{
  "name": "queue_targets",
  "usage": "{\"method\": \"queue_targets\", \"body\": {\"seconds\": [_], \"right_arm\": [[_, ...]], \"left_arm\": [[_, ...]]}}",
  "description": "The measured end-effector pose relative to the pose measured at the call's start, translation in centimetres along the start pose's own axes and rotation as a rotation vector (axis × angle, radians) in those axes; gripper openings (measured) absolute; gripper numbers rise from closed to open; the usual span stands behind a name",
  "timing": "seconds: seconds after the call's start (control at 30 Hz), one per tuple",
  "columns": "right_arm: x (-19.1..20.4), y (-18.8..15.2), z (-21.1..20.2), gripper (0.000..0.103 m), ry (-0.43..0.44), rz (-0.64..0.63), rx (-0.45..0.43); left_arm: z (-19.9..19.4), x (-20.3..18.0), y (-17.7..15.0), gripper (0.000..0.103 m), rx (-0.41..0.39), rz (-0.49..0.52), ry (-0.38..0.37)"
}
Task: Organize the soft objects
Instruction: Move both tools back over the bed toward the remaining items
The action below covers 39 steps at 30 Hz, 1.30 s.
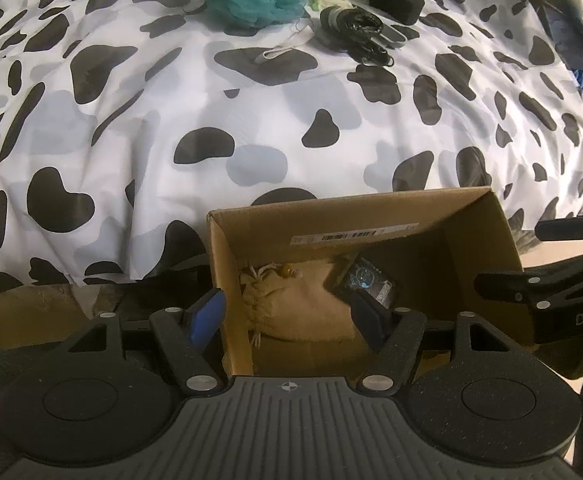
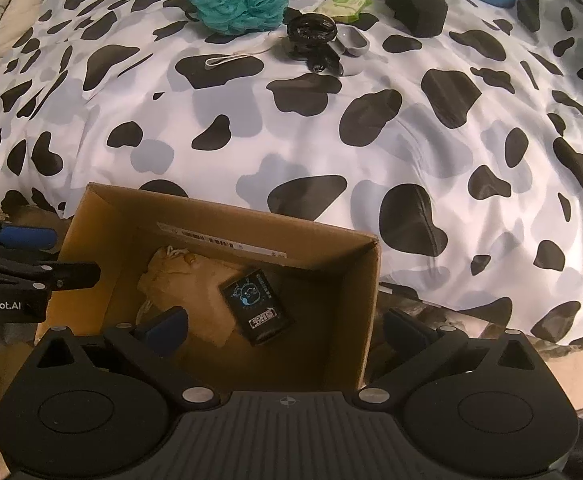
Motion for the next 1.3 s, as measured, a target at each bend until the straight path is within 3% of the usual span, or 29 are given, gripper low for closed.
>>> {"method": "queue_targets", "body": {"seconds": [0.77, 1.17, 1.3], "right_arm": [[-1.0, 1.9, -0.7, 0.103, -0.025, 0.056, -0.114], [-2.5, 4.2, -1.6, 0.103, -0.021, 0.124, -0.243], [-2.9, 5.1, -2.2, 0.103, -0.04, 0.09, -0.273]], "left_arm": [[-0.7, -0.3, 1.4, 0.068, -0.092, 0.004, -0.004], [-0.7, -0.5, 4.0, 0.068, -0.194, 0.035, 0.041], [-0.7, -0.2, 4.9, 0.068, -0.208, 0.062, 0.081]]}}
Point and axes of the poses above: each gripper's, at about its wrist camera, not at the fingertips, and z roughly the way its jaws point, x to its left, y to its top, the point moved 7 cm from there along z, roughly the way its jaws point, and after that the axes turned 8 degrees about z, right-handed, at the moved point
